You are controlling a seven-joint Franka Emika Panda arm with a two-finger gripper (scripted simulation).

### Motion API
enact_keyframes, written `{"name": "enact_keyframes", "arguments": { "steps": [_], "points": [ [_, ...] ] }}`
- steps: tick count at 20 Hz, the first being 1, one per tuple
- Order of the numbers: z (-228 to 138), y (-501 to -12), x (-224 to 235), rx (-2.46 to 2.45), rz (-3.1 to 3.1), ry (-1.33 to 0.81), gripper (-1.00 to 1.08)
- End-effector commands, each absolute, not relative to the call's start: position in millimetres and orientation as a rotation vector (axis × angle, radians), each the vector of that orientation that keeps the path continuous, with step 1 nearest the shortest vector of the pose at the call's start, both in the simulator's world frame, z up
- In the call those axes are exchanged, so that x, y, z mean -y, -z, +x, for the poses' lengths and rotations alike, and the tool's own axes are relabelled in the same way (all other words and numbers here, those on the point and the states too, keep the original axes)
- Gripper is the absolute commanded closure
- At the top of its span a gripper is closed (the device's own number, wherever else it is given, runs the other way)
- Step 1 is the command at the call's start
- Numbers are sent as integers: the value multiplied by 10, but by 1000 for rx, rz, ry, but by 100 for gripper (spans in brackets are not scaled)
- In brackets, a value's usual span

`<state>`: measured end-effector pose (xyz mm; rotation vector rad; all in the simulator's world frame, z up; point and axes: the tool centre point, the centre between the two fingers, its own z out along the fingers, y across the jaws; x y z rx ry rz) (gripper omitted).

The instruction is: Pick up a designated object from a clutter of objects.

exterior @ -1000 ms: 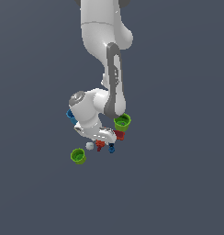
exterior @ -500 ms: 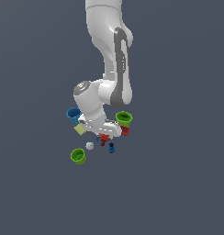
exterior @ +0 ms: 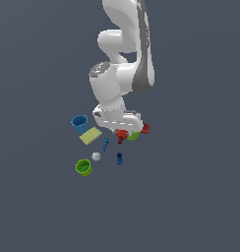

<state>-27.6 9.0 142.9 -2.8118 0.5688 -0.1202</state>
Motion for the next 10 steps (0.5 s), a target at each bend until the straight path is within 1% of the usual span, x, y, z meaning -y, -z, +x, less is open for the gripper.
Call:
{"name": "enact_keyframes", "arguments": {
  "steps": [1, 10],
  "points": [
    [-340, -1643, -215, -569, -2812, 125, 108],
    [-603, -2408, -696, -572, -2817, 126, 108]
  ]
}}
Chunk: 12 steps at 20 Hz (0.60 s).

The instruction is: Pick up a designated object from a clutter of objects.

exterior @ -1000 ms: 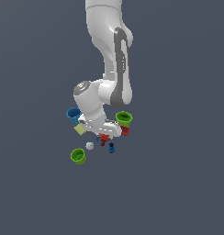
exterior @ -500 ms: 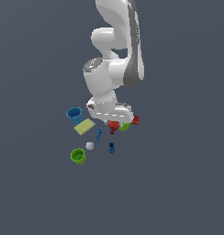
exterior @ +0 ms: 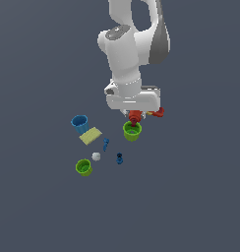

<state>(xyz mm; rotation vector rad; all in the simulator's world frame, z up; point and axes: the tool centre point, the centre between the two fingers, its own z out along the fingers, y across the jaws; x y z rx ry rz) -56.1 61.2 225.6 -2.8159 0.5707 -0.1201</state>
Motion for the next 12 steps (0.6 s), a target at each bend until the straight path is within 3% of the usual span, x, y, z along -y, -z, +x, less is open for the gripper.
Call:
{"name": "enact_keyframes", "arguments": {
  "steps": [1, 12],
  "points": [
    [-635, -2503, -754, -572, -2817, 126, 108],
    [-952, -3489, -1380, -571, -2819, 126, 108]
  ]
}}
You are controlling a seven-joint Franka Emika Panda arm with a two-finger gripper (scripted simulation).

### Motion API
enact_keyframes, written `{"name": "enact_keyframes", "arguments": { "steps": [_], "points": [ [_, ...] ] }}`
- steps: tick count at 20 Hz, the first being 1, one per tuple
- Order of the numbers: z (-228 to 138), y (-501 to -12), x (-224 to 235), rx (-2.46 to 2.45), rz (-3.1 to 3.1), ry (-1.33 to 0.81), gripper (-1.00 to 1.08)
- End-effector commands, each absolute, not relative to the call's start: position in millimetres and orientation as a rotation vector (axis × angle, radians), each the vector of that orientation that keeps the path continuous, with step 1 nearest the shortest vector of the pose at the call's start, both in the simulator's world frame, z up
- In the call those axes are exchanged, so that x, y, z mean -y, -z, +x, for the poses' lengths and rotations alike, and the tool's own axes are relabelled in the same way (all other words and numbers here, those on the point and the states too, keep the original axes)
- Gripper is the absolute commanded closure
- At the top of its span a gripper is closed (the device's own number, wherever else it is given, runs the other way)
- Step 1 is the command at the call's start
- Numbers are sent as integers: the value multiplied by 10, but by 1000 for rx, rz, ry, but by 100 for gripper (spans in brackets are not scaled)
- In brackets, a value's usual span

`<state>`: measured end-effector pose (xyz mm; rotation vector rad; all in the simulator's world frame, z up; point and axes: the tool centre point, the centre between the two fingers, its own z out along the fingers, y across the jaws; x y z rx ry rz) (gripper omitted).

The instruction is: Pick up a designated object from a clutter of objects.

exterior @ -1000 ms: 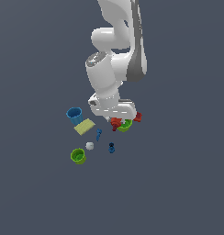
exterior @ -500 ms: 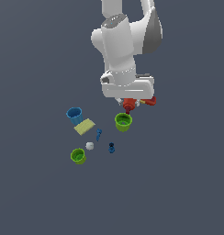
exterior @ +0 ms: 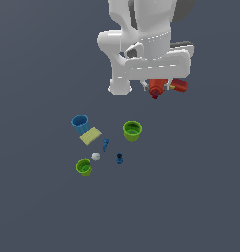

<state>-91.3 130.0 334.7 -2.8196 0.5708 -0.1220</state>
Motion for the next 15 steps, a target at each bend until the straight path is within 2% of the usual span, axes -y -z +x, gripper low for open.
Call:
{"name": "enact_keyframes", "arguments": {
  "steps": [1, 8, 15],
  "points": [
    [-974, -3566, -1429, -571, -2818, 126, 108],
    [-1084, -3973, -1689, -568, -2815, 124, 108],
    [-1114, -4113, -1781, -567, -2813, 123, 108]
  ]
}}
